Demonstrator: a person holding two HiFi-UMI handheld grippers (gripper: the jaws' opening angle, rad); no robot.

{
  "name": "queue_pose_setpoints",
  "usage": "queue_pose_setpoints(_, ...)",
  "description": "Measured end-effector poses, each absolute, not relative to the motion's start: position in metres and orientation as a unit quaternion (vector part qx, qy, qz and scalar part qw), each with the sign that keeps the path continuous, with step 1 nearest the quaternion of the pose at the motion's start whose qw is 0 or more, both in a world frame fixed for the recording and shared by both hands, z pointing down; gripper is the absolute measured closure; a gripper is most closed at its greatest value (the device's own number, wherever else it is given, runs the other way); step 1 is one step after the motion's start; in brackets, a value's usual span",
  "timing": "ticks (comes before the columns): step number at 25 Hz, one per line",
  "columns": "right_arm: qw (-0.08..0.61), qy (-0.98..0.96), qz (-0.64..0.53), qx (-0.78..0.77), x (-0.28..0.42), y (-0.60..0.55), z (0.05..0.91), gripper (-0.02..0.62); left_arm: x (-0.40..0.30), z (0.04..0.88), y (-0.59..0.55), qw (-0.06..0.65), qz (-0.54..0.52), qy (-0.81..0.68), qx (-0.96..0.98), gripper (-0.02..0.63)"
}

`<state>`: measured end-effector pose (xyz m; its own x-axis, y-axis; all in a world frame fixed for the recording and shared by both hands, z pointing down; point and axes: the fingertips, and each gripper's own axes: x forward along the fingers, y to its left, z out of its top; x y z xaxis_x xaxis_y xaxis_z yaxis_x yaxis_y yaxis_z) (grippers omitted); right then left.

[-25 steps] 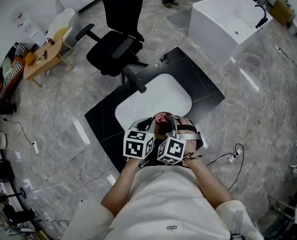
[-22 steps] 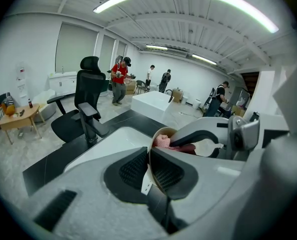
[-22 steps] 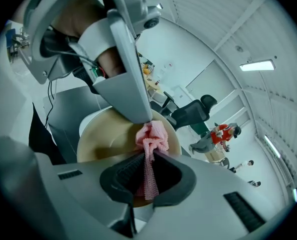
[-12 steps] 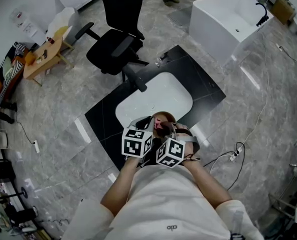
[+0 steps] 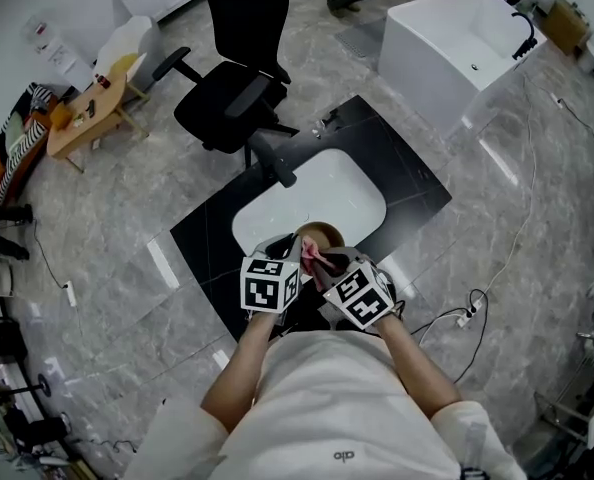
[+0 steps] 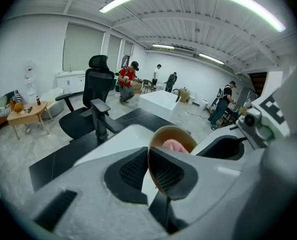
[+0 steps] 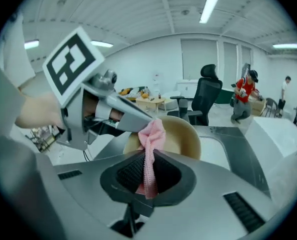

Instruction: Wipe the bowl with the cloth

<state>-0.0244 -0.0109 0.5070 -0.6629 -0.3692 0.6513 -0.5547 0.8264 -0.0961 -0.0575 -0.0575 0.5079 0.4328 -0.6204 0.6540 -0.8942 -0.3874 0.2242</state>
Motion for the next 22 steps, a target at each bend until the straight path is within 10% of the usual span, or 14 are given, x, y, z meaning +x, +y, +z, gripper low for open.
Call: queue_pose_setpoints(22,-0.052,-0.901,0.264,0.34,0.071,-0.03,0.384,0.566,-0.098,0.524,-0.064,0.358,0.19,-0.492,0.77,0.581)
